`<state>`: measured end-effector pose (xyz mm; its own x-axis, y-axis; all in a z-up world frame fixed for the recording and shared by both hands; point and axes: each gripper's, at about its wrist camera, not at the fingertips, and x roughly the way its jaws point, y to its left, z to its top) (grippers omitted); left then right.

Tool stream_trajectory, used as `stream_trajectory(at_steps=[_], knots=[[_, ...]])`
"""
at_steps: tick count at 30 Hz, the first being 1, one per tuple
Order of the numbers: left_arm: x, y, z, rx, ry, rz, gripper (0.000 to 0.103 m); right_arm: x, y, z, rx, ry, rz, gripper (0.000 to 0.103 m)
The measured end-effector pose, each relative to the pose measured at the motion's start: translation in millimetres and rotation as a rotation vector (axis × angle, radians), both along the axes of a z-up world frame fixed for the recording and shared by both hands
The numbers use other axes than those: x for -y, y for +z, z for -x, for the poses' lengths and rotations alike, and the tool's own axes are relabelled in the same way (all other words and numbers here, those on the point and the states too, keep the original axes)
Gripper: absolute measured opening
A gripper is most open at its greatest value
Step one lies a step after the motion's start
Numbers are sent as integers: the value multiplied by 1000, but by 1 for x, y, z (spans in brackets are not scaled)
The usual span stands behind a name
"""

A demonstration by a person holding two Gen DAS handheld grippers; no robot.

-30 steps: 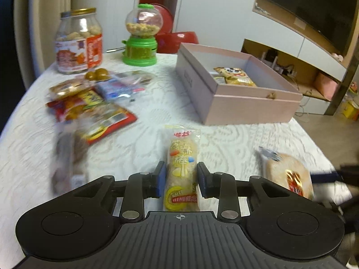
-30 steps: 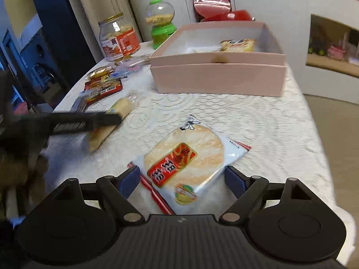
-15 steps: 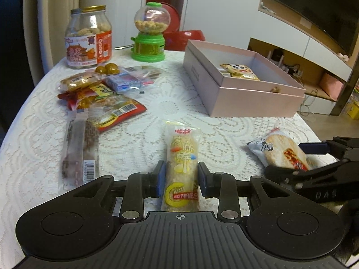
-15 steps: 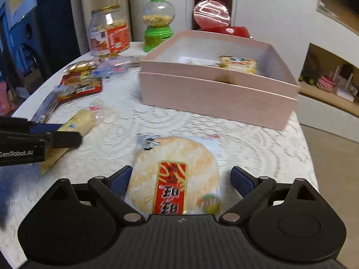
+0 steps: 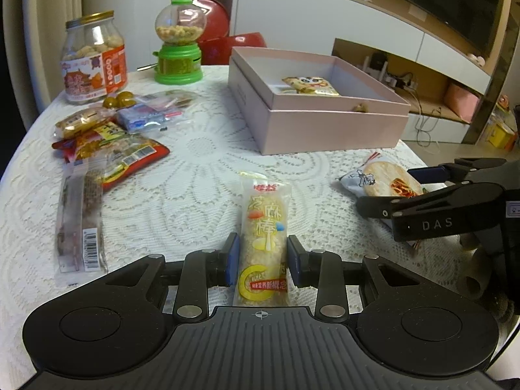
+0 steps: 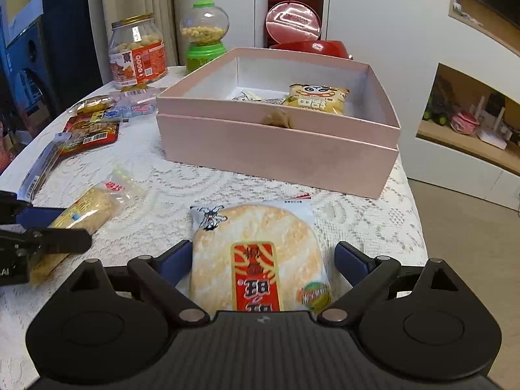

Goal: Organize snacks
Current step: 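Lower the bar and rice cracker into the pink box and release both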

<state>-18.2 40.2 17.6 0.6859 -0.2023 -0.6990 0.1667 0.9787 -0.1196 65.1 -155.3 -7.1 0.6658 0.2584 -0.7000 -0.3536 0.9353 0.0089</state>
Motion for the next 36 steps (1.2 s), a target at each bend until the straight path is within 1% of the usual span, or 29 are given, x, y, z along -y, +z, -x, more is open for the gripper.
stream_trajectory(at_steps=[1,2,4,6,9,11,13,14,17,19,20,22,23,26,28,30,32,34,36], knots=[[-1,0,0,0,-1,2,36,-2,1,0,0,0,2,86],[-1,-1,0,2,-6,1,36,-3,3,2,1,8,-1,76],[0,-1,0,1,-19,-8,36,-4,11,7,-3,25,-14,76],[2,0,0,-1,-35,-28,36,-1,21,13,11,34,-54,76],[6,-2,4,19,-38,-56,35,7,36,21,27,47,-107,76],[6,-2,4,27,-41,-60,35,12,45,26,51,44,-121,76],[5,2,5,21,-59,-24,35,17,51,29,75,33,-117,76],[5,7,7,26,-74,11,35,21,53,31,84,27,-117,76],[6,34,5,103,-98,63,35,34,59,34,103,6,-131,76],[7,63,-12,176,-107,119,35,41,62,35,118,-6,-137,76],[9,73,-22,198,-110,138,35,43,64,35,130,-11,-134,76],[20,91,-56,229,-119,163,35,46,66,33,147,-22,-129,76],[24,94,-71,230,-113,177,35,47,66,32,148,-25,-129,76],[44,89,-131,161,-99,260,35,48,62,26,134,-36,-127,76],[57,74,-164,106,-105,293,35,47,58,22,122,-42,-120,76],[57,61,-177,71,-81,299,35,47,55,18,110,-51,-112,76],[44,60,-172,95,-56,316,35,49,54,15,101,-63,-105,76],[23,66,-153,141,-47,332,35,51,55,14,100,-64,-98,76],[-1,72,-129,187,-29,331,35,50,61,7,97,-58,-103,76]])
